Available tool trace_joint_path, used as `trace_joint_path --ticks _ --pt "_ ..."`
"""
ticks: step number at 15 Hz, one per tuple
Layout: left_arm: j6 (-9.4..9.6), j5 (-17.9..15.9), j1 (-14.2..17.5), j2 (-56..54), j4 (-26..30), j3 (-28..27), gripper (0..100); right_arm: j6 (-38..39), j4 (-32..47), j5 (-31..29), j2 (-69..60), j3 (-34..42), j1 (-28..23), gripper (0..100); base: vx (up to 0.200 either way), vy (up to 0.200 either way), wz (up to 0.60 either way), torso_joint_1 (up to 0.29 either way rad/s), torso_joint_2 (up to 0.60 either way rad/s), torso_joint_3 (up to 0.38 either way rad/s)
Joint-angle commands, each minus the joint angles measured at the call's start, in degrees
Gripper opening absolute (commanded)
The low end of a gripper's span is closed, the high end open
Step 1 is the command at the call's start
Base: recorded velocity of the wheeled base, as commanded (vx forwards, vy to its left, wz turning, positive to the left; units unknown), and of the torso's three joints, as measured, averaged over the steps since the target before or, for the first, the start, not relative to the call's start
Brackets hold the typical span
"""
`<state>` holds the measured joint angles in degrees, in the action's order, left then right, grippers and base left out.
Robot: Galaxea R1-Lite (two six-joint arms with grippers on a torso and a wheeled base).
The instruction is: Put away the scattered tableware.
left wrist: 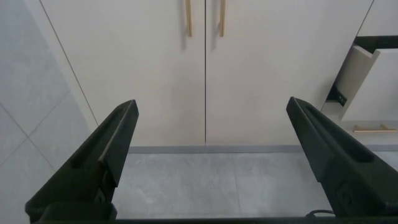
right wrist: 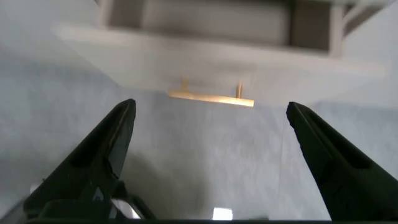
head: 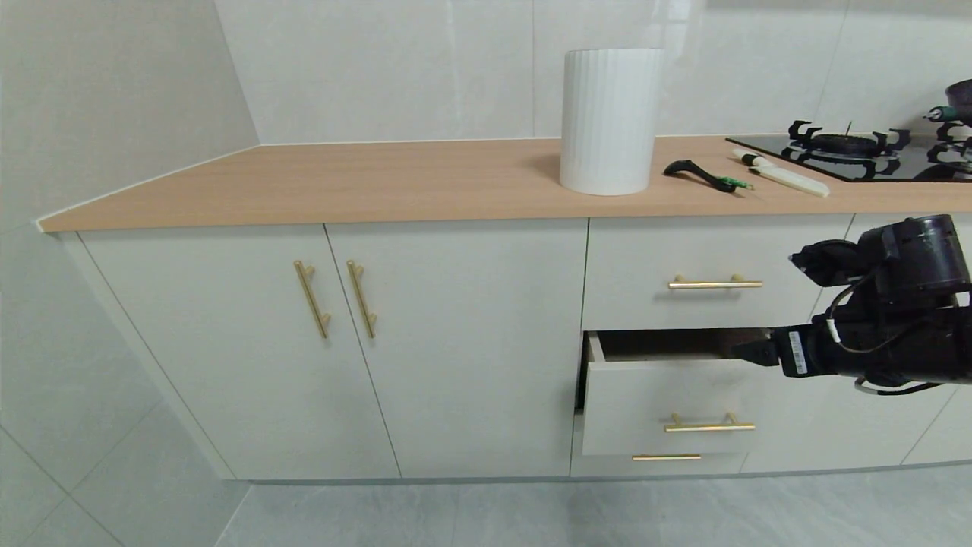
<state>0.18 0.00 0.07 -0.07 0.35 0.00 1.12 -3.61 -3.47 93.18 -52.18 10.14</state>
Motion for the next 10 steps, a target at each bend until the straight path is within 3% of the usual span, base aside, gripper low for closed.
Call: trace_joint_path --ticks 1,4,10 --pt "-0.01 0.0 0.01 0.07 0.0 0.0 100 0.02 1.41 0.31 2.62 -3.72 0.76 100 0.0 0.0 0.0 0.0 0.0 0.0" --pt "-0.01 0.0 0.01 0.07 0.0 0.0 100 0.2 -0.61 0.31 8.15 -4.16 1.63 100 0.0 0.0 0.0 0.0 0.0 0.0" --pt "-0.01 0.0 0.01 0.07 0.0 0.0 100 1.34 -14.76 -2.5 22.48 -4.07 1.63 100 0.0 0.0 0.0 0.0 0.0 0.0"
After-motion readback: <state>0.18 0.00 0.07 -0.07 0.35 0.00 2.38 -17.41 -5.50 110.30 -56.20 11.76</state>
